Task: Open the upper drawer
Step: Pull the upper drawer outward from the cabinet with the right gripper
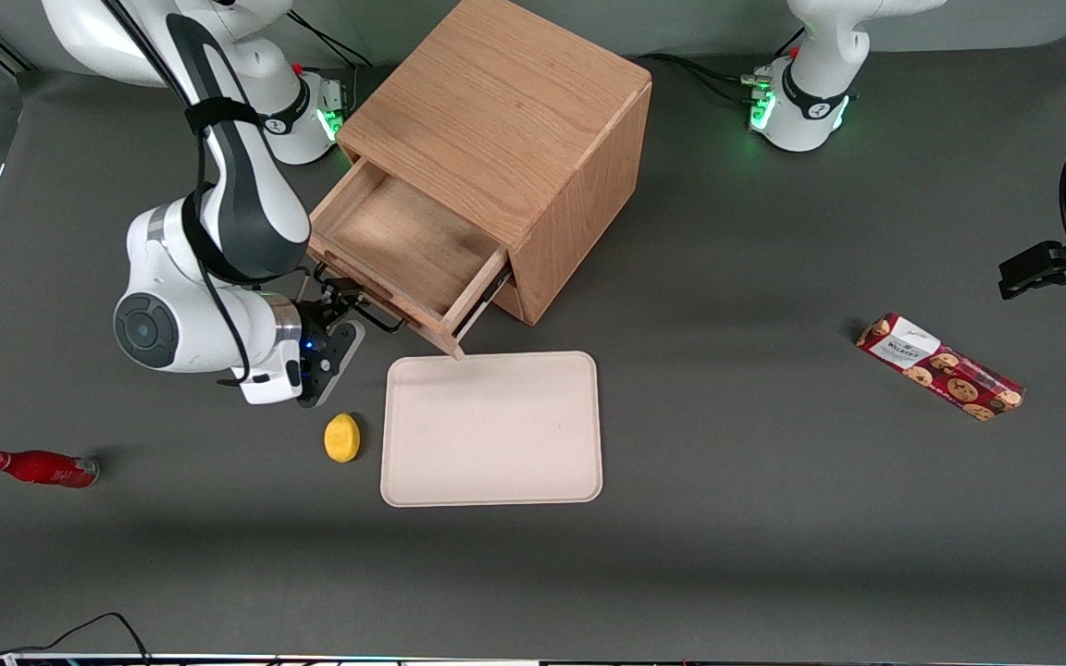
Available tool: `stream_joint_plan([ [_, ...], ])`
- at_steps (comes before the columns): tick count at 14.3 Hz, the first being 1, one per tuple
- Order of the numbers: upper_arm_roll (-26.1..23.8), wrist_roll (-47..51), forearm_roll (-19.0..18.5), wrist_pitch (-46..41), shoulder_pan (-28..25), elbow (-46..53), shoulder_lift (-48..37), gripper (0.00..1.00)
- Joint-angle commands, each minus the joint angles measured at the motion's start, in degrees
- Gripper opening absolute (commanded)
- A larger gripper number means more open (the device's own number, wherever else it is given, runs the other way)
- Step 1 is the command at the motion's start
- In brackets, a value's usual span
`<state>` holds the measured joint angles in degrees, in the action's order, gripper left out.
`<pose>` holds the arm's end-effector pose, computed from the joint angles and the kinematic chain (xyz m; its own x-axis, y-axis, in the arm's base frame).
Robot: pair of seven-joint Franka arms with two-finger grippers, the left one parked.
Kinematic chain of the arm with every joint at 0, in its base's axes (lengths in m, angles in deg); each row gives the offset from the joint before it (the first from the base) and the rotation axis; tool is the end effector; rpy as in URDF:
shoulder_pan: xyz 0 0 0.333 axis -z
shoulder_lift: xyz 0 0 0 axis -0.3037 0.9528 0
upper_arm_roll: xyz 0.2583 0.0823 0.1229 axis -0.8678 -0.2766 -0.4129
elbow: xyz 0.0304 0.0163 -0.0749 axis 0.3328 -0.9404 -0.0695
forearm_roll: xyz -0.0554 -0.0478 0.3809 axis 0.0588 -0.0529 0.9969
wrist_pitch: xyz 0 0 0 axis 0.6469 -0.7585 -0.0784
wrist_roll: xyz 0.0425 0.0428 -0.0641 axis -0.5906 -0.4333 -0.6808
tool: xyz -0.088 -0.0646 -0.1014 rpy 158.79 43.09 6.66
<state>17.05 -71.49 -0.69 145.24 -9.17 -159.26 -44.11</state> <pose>0.5683 0.1992 0.3181 0.6020 0.7961 -0.0621 0.7218 -0.5758 -0.3839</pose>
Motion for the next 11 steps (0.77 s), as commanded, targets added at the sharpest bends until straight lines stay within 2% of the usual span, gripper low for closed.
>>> stream_joint_plan([
  [1,0.1,-3.2,0.7,-0.8,1.5,2.2,1.3,1.00],
  [11,-0.1,-9.2,0.3,-2.5,5.6,6.5,3.5,1.00],
])
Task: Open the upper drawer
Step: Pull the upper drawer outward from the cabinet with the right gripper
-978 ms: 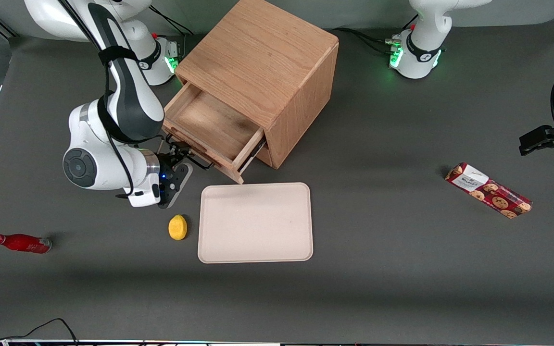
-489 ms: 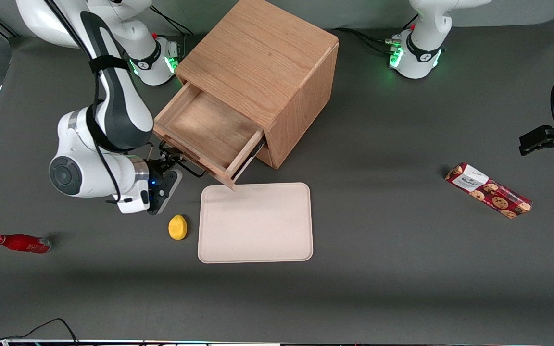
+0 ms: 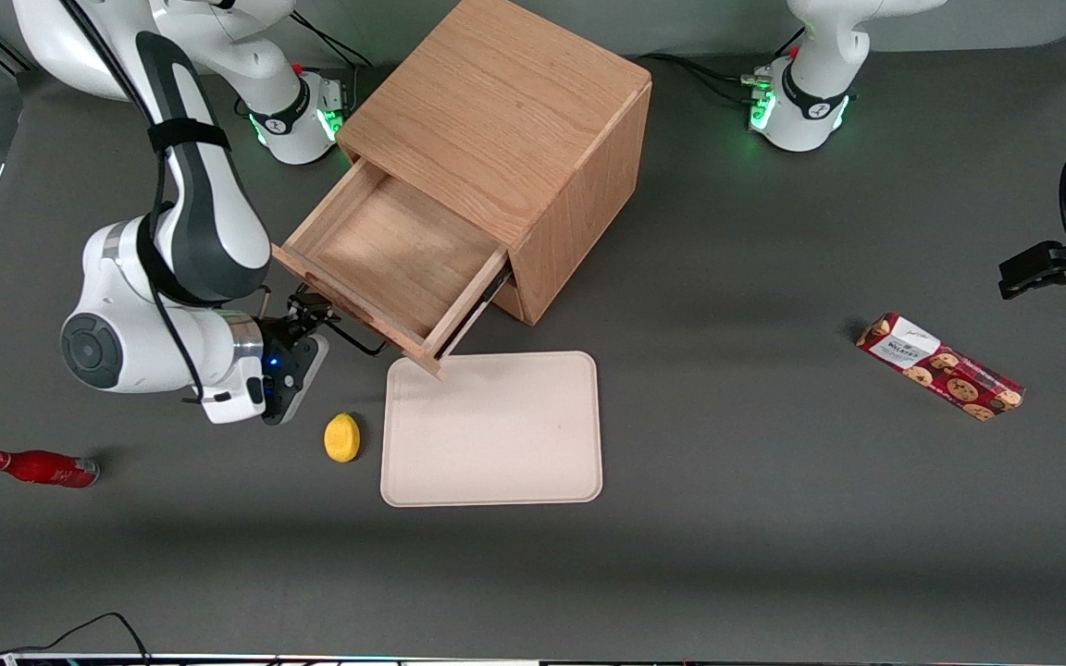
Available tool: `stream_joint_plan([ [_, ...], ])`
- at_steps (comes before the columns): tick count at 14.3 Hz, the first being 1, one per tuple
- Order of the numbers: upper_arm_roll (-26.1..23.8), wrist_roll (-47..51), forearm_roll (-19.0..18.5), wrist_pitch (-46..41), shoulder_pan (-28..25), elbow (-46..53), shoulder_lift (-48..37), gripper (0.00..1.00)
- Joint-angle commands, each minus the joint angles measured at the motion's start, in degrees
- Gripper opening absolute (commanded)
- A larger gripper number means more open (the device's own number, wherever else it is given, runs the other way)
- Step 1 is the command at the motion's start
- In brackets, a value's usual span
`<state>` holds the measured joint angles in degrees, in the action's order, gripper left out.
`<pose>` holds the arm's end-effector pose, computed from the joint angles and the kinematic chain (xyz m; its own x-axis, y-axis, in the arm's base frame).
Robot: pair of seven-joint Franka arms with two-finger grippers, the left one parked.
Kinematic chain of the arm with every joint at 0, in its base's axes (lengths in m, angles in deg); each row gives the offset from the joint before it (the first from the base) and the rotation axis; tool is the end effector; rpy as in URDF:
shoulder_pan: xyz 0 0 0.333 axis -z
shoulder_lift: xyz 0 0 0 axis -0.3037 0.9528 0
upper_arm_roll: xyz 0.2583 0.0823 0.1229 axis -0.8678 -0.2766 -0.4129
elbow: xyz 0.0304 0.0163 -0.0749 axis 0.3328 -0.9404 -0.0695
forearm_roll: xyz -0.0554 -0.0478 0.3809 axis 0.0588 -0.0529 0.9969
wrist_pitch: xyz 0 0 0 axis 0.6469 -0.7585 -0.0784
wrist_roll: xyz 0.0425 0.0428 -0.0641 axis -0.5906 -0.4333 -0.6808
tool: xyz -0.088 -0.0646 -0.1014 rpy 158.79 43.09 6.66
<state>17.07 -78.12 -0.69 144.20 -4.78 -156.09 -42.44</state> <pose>0.5920 0.1593 0.3230 0.5720 0.8202 -0.0131 0.7557 -0.5331 -0.3805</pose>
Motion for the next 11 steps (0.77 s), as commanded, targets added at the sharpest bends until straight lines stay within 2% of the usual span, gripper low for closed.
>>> stream_joint_plan([
  [1,-0.1,-2.6,0.2,-1.6,1.4,3.7,2.2,1.00],
  [11,0.0,-6.4,0.2,-2.7,4.0,6.4,4.2,1.00],
])
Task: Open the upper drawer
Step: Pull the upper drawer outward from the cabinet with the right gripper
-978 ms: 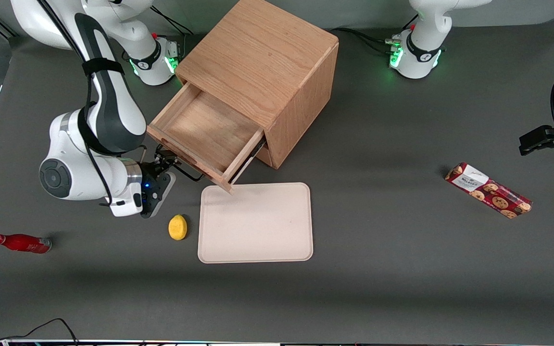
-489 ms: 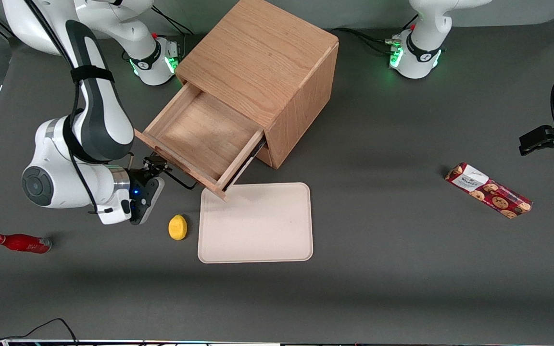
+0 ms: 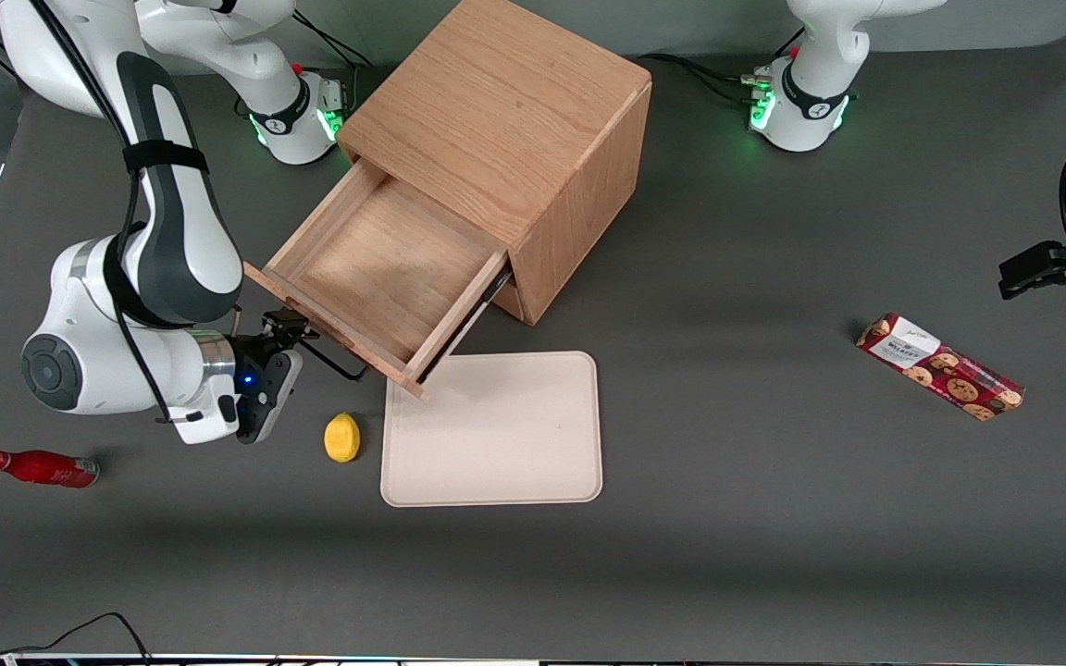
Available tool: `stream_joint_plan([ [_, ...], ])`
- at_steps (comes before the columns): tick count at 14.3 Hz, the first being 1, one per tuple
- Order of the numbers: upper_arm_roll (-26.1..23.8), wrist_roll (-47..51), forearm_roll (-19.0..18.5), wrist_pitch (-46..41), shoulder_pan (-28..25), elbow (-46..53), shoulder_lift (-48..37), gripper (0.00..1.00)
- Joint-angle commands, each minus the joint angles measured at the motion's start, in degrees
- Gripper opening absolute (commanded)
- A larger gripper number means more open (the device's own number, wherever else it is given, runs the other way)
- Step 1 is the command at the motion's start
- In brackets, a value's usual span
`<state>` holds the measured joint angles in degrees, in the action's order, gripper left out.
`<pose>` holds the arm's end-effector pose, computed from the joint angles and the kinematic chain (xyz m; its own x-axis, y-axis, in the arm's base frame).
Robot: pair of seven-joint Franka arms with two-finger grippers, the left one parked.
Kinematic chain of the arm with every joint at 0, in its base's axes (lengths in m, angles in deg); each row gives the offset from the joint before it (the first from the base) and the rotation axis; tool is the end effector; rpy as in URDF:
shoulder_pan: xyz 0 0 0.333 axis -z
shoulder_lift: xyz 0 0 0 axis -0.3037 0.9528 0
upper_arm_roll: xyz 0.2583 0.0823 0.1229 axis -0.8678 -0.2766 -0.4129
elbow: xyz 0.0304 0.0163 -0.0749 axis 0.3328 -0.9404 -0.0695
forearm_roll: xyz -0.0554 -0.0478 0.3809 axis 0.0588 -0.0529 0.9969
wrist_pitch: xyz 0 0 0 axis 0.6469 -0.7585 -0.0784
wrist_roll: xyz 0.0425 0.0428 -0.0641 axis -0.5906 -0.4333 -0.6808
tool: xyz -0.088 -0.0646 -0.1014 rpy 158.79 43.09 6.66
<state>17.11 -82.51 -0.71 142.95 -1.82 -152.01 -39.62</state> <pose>0.6122 0.1333 0.3219 0.5469 0.8371 0.0117 0.7786 -0.5034 -0.3747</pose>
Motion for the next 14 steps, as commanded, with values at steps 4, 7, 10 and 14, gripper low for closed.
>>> stream_joint_plan([
  [4,-0.1,-2.2,0.2,-1.6,1.0,2.2,1.3,1.00],
  [7,-0.2,1.0,0.3,-5.7,0.5,5.3,1.0,1.00],
  [10,-0.6,7.3,0.2,-11.1,0.3,9.7,0.5,1.00],
  [14,-0.8,18.9,0.1,-17.1,-0.5,13.6,-1.9,1.00],
])
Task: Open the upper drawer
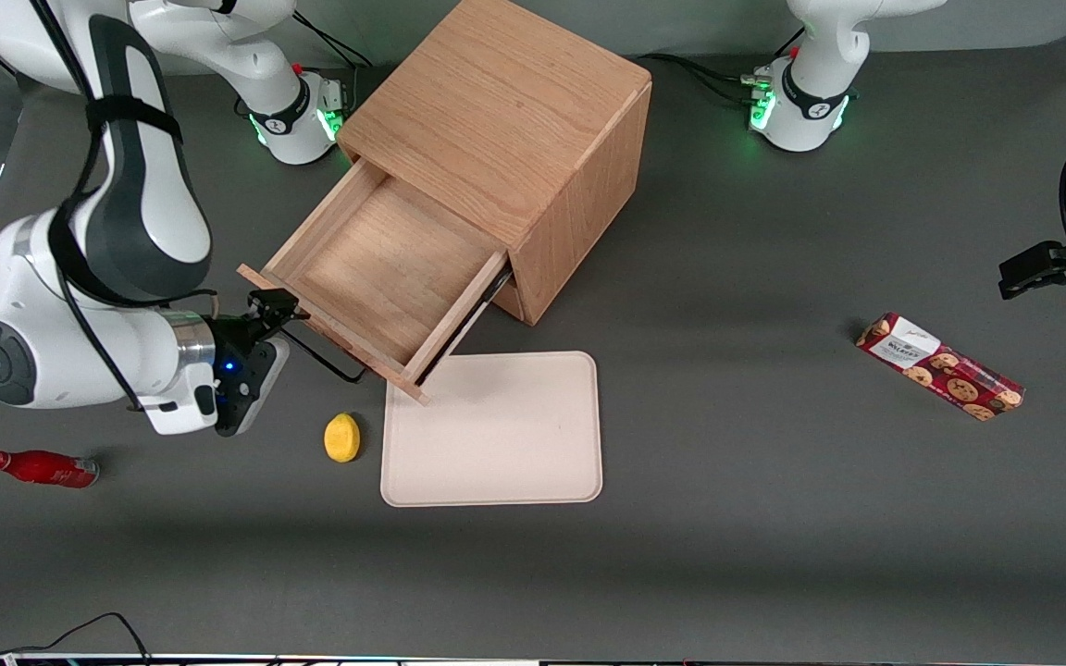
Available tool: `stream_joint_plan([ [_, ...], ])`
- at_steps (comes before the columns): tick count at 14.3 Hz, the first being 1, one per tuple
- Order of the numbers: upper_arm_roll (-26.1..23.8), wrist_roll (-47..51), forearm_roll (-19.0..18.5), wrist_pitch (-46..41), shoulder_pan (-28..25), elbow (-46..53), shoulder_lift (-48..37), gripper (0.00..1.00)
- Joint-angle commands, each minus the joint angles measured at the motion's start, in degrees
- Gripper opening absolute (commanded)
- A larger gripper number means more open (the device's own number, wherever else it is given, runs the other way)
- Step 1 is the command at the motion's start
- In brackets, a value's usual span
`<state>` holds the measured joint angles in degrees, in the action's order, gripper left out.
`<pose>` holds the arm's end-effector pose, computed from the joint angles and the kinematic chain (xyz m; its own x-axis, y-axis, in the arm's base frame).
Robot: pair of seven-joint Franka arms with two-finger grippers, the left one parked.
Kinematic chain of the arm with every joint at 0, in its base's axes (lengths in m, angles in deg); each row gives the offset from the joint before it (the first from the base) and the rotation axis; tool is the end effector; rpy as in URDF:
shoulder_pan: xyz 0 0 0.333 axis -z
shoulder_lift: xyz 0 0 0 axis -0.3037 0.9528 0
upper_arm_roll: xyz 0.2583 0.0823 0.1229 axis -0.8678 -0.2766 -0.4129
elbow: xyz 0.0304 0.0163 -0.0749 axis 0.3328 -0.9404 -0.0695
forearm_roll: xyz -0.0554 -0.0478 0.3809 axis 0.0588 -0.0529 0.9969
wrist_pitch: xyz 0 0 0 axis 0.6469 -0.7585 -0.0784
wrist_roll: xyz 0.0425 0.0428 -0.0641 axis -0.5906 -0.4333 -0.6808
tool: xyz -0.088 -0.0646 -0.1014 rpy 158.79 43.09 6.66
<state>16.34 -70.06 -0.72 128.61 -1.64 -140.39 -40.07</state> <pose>0.6071 0.1528 0.4036 0.6344 0.7696 -0.0732 0.6836 -0.6027 -0.4117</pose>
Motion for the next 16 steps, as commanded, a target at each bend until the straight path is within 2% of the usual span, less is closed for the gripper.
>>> stream_joint_plan([
  [1,0.3,11.8,0.1,-3.4,-0.9,1.7,-3.4,1.00],
  [3,0.2,25.3,-2.1,-5.5,-1.0,1.3,-7.1,1.00],
  [5,-0.3,35.9,-8.3,-5.4,-3.4,-1.1,-11.8,1.00],
  [7,-0.5,38.2,-12.6,-5.2,-3.8,-3.8,-15.2,1.00],
  [9,-0.5,38.6,-18.6,-3.5,-3.6,-7.9,-18.8,1.00],
  [13,-0.6,44.8,-25.7,4.9,-0.8,-23.3,-29.8,1.00],
  [16,-2.0,44.7,-25.9,6.6,5.8,-28.6,-34.2,1.00],
])
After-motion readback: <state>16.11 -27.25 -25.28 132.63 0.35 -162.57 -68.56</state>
